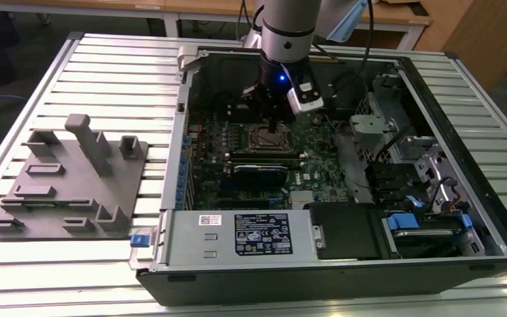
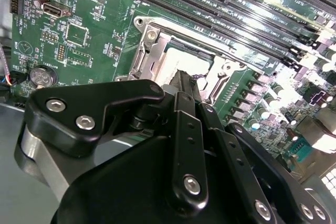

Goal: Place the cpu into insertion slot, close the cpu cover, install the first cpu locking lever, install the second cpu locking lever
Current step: 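Install the second cpu locking lever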

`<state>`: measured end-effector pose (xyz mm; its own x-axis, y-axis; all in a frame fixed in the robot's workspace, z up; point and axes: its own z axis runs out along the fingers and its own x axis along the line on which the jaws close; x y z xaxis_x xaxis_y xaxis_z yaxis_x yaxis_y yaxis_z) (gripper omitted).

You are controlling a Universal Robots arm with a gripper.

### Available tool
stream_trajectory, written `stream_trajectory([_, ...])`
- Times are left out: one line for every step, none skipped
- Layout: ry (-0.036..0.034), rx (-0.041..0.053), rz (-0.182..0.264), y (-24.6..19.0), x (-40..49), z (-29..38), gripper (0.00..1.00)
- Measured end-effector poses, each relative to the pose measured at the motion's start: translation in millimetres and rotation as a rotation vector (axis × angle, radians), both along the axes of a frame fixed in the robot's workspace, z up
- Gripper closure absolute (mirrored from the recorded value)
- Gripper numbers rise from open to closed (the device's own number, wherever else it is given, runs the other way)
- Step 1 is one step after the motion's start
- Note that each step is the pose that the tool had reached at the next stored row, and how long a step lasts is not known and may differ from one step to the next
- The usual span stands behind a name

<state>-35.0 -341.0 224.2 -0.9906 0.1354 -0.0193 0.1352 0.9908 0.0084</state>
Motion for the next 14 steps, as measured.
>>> stream_trajectory([0.0,0.0,0.0,-0.4,0.0,0.0,0.9])
stream_trajectory([-0.0001,0.0,0.0,-0.4,0.0,0.0,0.9])
stream_trajectory([0.0,0.0001,0.0,-0.4,0.0,0.0,0.9])
stream_trajectory([0.0,0.0,0.0,-0.4,0.0,0.0,0.9])
stream_trajectory([0.0,0.0,0.0,-0.5,0.0,0.0,0.9])
stream_trajectory([0.0,0.0,0.0,-0.7,0.0,0.2,0.9])
stream_trajectory([0.0,0.0,0.0,-0.7,0.0,0.6,0.9])
stream_trajectory([0.0,0.0,0.0,-0.7,0.0,0.6,0.9])
stream_trajectory([0.0,0.0,0.0,-0.7,0.0,0.6,0.9])
stream_trajectory([0.0,0.0,0.0,-0.7,0.0,0.7,0.9])
stream_trajectory([0.0003,-0.0006,0.0,-0.8,0.0,1.4,0.9])
stream_trajectory([0.0002,-0.0004,0.0,-0.8,0.0,2.1,0.9])
stream_trajectory([0.0,0.0,0.0,-0.7,0.0,2.8,0.9])
stream_trajectory([0.0,-0.0001,0.0,-0.7,0.0,3.7,0.9])
